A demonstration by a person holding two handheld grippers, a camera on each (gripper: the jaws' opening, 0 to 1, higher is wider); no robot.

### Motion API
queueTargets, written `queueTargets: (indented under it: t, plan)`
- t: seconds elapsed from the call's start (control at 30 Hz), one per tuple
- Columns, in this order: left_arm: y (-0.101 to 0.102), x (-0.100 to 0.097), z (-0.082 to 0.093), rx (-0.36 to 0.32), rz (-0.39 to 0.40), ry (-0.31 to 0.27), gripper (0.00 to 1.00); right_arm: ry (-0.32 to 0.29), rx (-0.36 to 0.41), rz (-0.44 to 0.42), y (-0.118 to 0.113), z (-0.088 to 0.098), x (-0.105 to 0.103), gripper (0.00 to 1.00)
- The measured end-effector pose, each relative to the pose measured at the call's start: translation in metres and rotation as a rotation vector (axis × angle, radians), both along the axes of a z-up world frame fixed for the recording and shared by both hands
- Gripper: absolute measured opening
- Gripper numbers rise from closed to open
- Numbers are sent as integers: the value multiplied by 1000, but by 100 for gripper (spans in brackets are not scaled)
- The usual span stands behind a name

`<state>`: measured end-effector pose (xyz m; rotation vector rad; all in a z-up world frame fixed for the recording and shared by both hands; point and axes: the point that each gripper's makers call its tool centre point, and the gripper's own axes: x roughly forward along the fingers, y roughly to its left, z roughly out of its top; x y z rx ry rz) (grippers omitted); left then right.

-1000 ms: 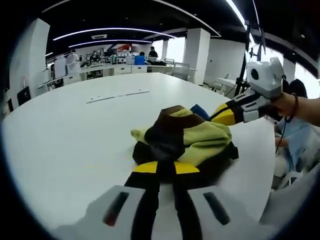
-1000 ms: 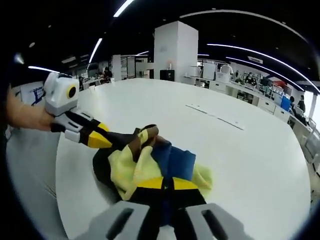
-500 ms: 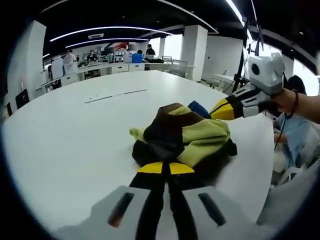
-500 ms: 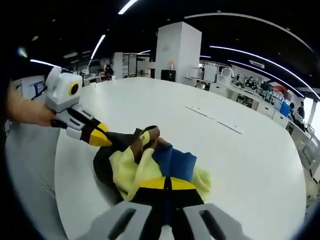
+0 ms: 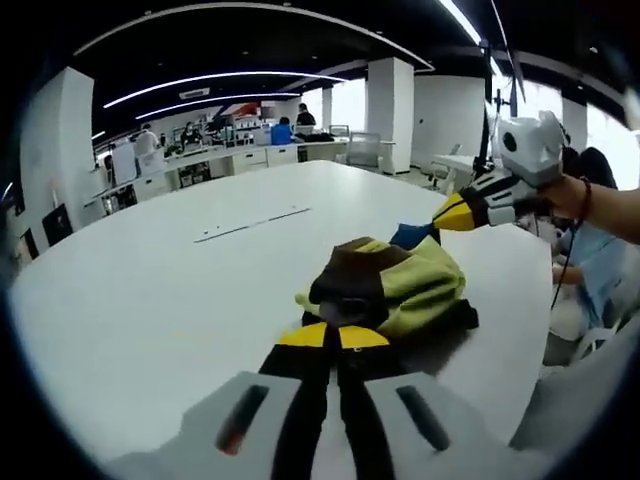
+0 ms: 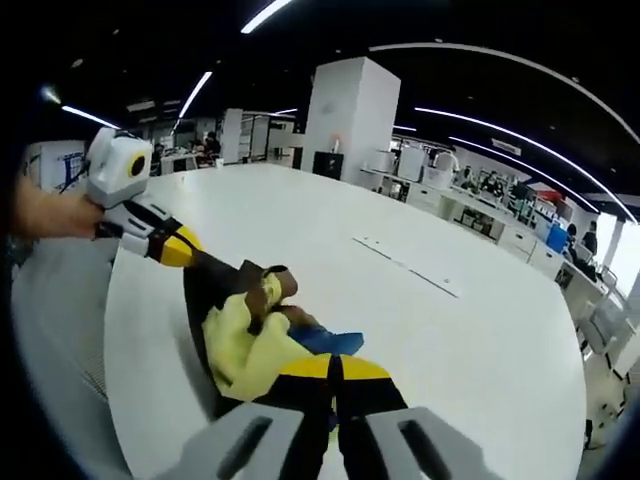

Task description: Fold the garment on the visible template until the final outline fits inside the template.

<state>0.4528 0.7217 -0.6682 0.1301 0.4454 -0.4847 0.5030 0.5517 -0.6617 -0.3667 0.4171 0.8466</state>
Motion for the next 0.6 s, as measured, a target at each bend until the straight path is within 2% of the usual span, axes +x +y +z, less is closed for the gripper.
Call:
queueTargets:
  t: [0.13, 0.23, 0.37, 0.6]
  plan:
    - [8, 6, 18, 7, 8, -54, 0, -26, -11, -3, -3, 10, 8, 0]
    - [19, 11, 25, -5, 40, -52, 0, -35, -20, -11, -6, 16, 18, 0]
    - [31, 21, 39, -19, 78, -81, 0, -53, -22, -27, -11, 26, 30, 0]
    - [42, 38, 53, -31, 126, -95, 0, -45, 30, -73, -18, 39, 54, 0]
